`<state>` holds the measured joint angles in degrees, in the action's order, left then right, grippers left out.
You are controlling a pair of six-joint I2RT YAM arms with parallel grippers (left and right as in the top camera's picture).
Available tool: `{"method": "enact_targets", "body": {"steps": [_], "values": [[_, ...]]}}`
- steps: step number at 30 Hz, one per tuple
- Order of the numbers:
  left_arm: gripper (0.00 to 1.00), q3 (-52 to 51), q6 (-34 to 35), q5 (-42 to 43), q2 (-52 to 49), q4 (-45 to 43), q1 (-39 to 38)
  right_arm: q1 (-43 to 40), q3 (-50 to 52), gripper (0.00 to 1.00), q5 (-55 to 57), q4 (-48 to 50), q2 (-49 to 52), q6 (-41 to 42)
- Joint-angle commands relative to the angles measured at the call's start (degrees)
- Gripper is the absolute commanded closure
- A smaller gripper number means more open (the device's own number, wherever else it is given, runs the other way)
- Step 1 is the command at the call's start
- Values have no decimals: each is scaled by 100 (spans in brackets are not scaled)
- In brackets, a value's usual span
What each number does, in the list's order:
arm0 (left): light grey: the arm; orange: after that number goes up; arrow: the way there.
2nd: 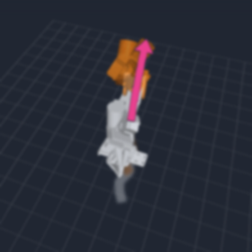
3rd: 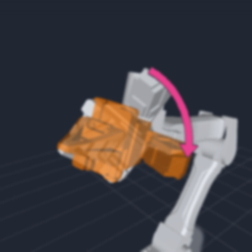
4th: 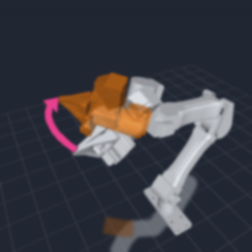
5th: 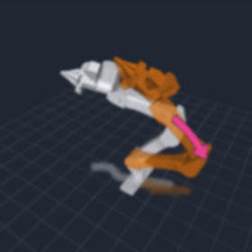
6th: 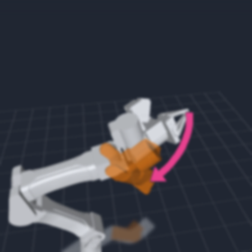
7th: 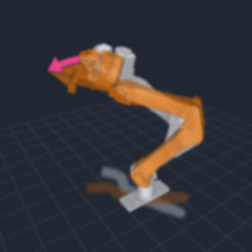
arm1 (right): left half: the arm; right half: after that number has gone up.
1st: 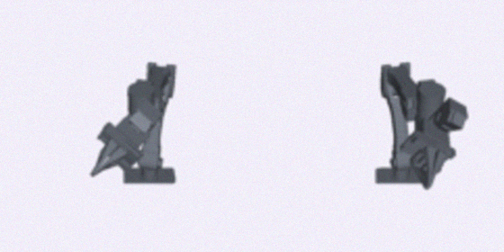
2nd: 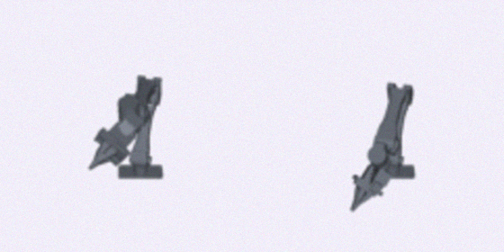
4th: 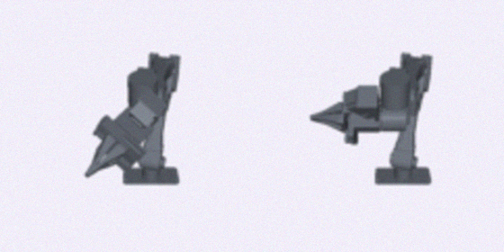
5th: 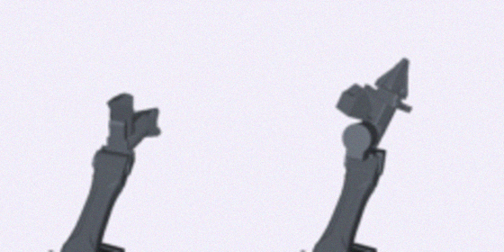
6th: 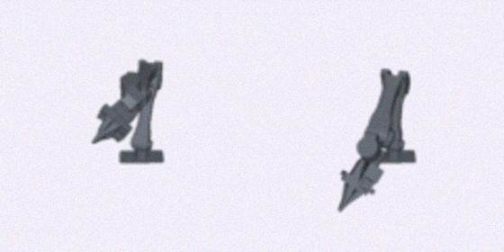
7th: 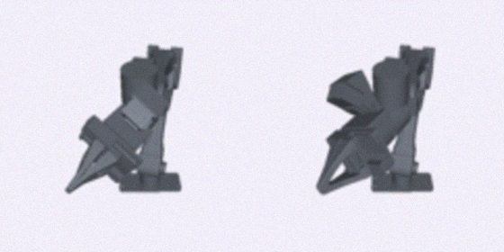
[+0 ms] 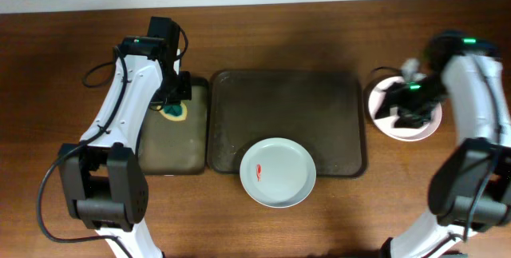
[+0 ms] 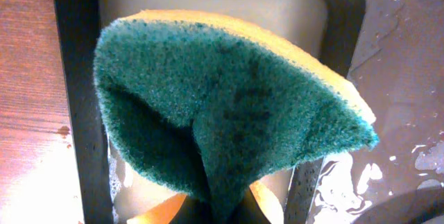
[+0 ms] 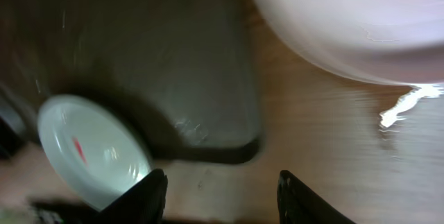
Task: Clean dirty plates on tray and stack at the side
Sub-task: 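Grasp the last white plate rim with the right gripper, then scrub the last plate with the sponge in the left gripper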
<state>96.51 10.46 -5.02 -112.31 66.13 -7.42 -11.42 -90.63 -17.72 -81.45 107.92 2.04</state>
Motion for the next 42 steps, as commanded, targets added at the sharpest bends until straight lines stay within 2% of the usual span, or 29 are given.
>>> {"method": "enact_targets", "body": {"steps": [1, 5, 10, 13, 14, 16, 18, 21, 24, 27, 29, 31, 32, 33, 35, 38, 42], "values": [[98, 7, -2, -81, -24, -9, 20, 1093, 627, 47, 208, 181, -94, -205], [98, 4, -2, -81, -24, -7, 20, 2175, 1436, 48, 188, 1193, -74, -208], [98, 7, -2, -81, -24, -4, 20, 2914, 1952, 50, 168, 1971, -74, -205], [98, 4, -2, -81, -24, 2, 20, 3117, 2337, 55, 188, 2396, -72, -205], [98, 7, -2, -81, -24, 13, 20, 3123, 2424, 61, 190, 2494, -72, -205], [98, 4, -2, -81, -24, 17, 20, 3121, 2433, 96, 190, 2645, -74, -205], [98, 4, -2, -81, -24, 17, 20, 2918, 2122, 96, 240, 2732, -74, -199], [98, 4, -2, -81, -24, 15, 20, 2271, 1534, 96, 483, 2994, -74, 356], [99, 7, -4, -31, -24, -50, 17, 1530, 1458, 96, 509, 3373, -42, 551], [100, 4, -4, 280, -24, -282, -26, 1453, 1491, 96, 501, 3331, 48, 553], [100, 7, -7, 933, -24, -597, -201, 1561, 1530, 96, 483, 3329, 208, 555], [100, 4, -4, 1038, -24, -772, -494, 1683, 1552, 96, 444, 3329, 232, 601], [100, 7, 0, 1040, -24, -872, -656, 1749, 1552, 89, 448, 3329, 232, 636], [100, 7, 17, 1040, -24, -968, -813, 1757, 1552, 73, 446, 3309, 232, 780], [100, 4, 26, 1040, -24, -1204, -1202, 1751, 1552, 61, 448, 3265, 232, 793], [100, 4, 302, 1038, -50, -1679, -1788, 1751, 1576, 59, 448, 3230, 243, 793], [100, 4, 321, 1040, -396, -2334, -2334, 1740, 1788, 61, 468, 3449, 243, 793]]}}
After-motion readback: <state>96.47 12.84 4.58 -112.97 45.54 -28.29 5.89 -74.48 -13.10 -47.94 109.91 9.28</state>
